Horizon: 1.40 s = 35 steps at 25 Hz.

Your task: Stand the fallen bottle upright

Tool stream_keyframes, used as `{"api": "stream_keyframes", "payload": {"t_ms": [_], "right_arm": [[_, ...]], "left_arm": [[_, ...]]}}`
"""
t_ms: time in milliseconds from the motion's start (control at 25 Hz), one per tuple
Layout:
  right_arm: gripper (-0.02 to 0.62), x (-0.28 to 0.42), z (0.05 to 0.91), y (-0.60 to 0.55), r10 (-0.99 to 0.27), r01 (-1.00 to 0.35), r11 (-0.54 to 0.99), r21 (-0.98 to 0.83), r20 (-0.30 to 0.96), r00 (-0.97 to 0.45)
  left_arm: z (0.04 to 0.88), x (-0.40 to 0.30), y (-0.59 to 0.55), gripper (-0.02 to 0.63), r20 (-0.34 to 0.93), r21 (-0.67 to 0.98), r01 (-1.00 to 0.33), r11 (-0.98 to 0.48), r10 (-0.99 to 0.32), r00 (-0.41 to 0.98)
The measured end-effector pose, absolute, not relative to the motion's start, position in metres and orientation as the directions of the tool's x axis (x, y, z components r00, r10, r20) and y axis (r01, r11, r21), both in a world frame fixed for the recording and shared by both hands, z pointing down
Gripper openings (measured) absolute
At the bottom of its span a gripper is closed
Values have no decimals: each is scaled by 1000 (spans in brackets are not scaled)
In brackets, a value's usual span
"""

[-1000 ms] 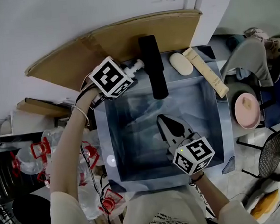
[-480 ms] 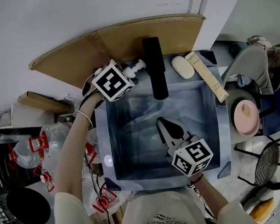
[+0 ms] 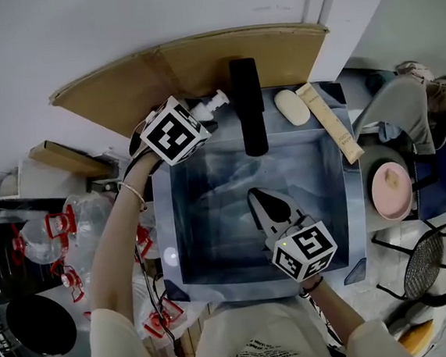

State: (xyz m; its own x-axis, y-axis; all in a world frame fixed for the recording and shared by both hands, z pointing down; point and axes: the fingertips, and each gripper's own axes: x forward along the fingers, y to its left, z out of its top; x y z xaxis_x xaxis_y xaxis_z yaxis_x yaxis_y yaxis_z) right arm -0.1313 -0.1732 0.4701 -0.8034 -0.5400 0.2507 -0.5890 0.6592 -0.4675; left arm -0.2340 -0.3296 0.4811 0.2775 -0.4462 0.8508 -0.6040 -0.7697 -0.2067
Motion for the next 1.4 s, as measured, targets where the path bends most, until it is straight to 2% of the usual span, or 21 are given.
{"api": "stream_keyframes", "payload": {"t_ms": [360, 640, 840, 1120, 1400], "right_arm": [[5, -137, 466, -174, -583, -625, 632, -458, 250, -773], [5, -138, 468, -170, -619, -663, 602, -444, 266, -739], [5, -136, 470, -171, -644, -692, 581, -428, 278, -713], [5, -140, 474, -170, -657, -712, 570, -410, 294, -694], [5, -146, 483, -166, -657, -719, 562, -409, 308, -688]], "left_arm": [[443, -231, -338, 259, 712, -211, -682, -700, -588, 384], [423, -235, -342, 259, 552, -155, -766, -624, -698, 456], [404, -238, -345, 259, 387, -115, -825, -553, -790, 475], [387, -247, -340, 259, 148, -84, -908, -410, -907, 395], [383, -249, -336, 259, 45, -51, -939, -341, -940, 339]]}}
